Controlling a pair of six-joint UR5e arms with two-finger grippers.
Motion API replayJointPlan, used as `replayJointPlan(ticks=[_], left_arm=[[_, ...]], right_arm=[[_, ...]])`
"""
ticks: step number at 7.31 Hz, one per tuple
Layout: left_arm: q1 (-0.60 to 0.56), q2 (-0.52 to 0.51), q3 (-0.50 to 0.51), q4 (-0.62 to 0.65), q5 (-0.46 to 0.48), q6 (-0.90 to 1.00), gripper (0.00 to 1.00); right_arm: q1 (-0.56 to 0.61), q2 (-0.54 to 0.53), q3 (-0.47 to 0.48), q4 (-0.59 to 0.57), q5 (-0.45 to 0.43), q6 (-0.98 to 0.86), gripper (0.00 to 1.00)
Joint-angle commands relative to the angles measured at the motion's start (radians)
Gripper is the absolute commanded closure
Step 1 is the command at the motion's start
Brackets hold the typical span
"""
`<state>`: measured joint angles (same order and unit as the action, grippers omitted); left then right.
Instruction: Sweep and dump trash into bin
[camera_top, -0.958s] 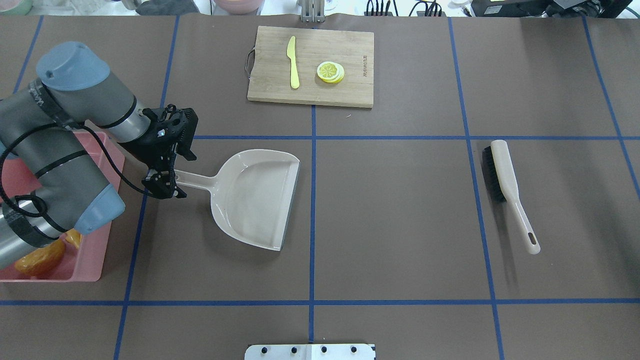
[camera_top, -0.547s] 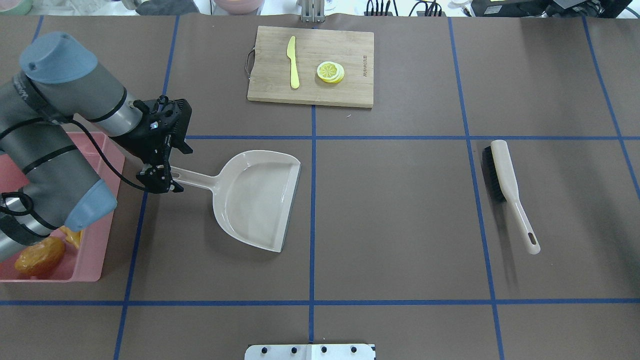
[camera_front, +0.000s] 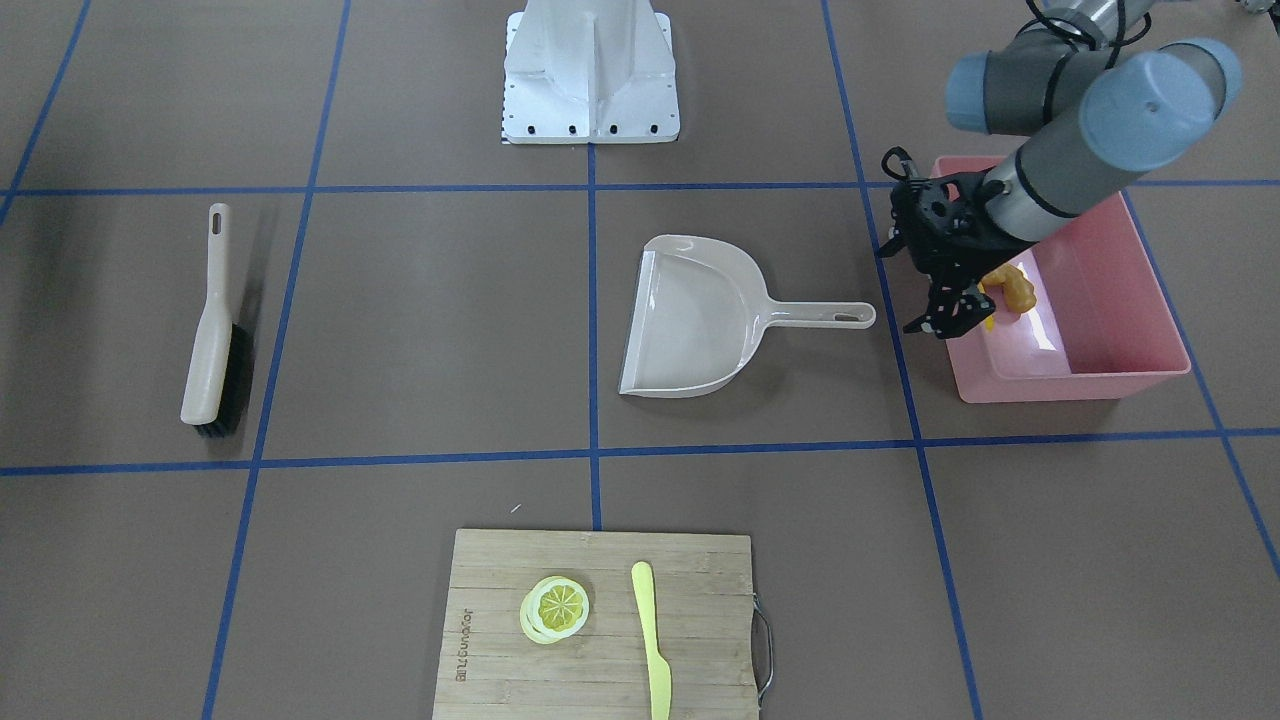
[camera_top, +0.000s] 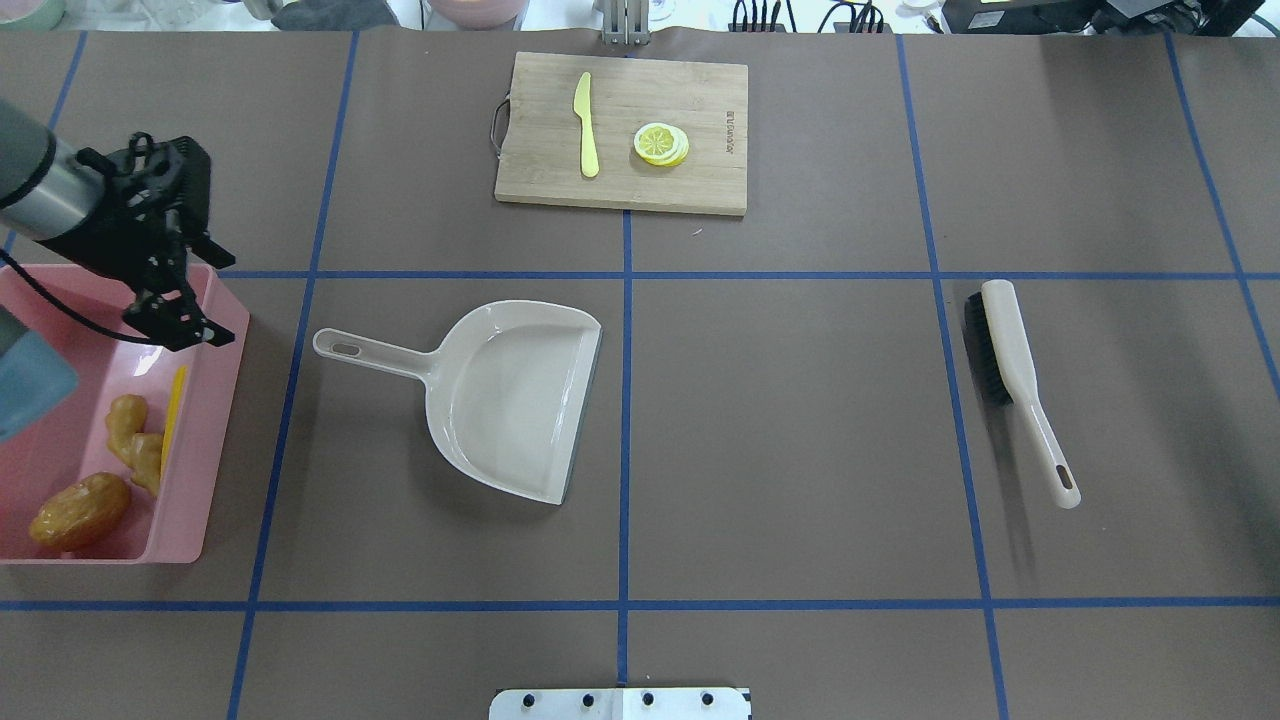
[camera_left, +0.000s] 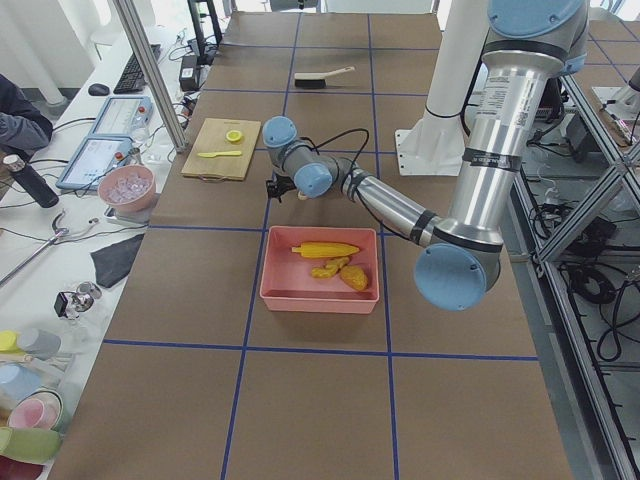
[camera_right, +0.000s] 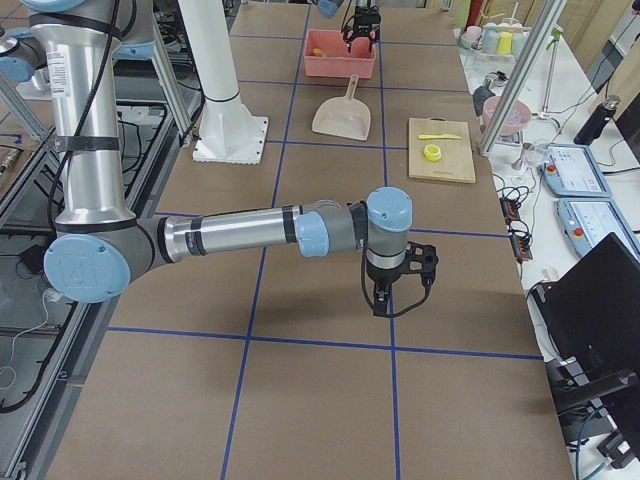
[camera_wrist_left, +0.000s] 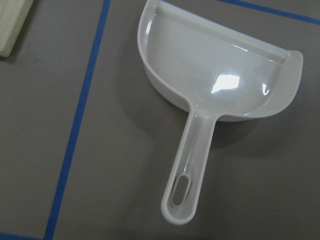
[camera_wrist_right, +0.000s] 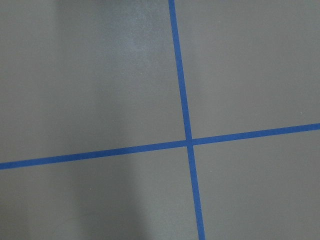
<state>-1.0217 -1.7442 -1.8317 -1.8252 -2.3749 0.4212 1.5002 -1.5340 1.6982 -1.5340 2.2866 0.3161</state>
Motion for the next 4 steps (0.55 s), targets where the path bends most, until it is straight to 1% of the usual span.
replayJointPlan(ticks=[1,2,3,4], left_arm=[[-0.174,0.122,0.009,0.012,0.000,-0.018,0.01],[-0.251,0.165,0.018,0.011,-0.001,-0.142,0.01],[-0.323,0.211,0.040,0.012,-0.003,-0.184,0.01],[-0.392,0.224,0.098,0.012,-0.003,-0.188,0.01]], right_arm=[[0.000,0.000,0.000,0.000,0.002,0.000,0.00],[0.000,0.000,0.000,0.000,0.002,0.000,0.00],[0.000,0.000,0.000,0.000,0.002,0.000,0.00],[0.000,0.000,0.001,0.000,0.002,0.000,0.00]])
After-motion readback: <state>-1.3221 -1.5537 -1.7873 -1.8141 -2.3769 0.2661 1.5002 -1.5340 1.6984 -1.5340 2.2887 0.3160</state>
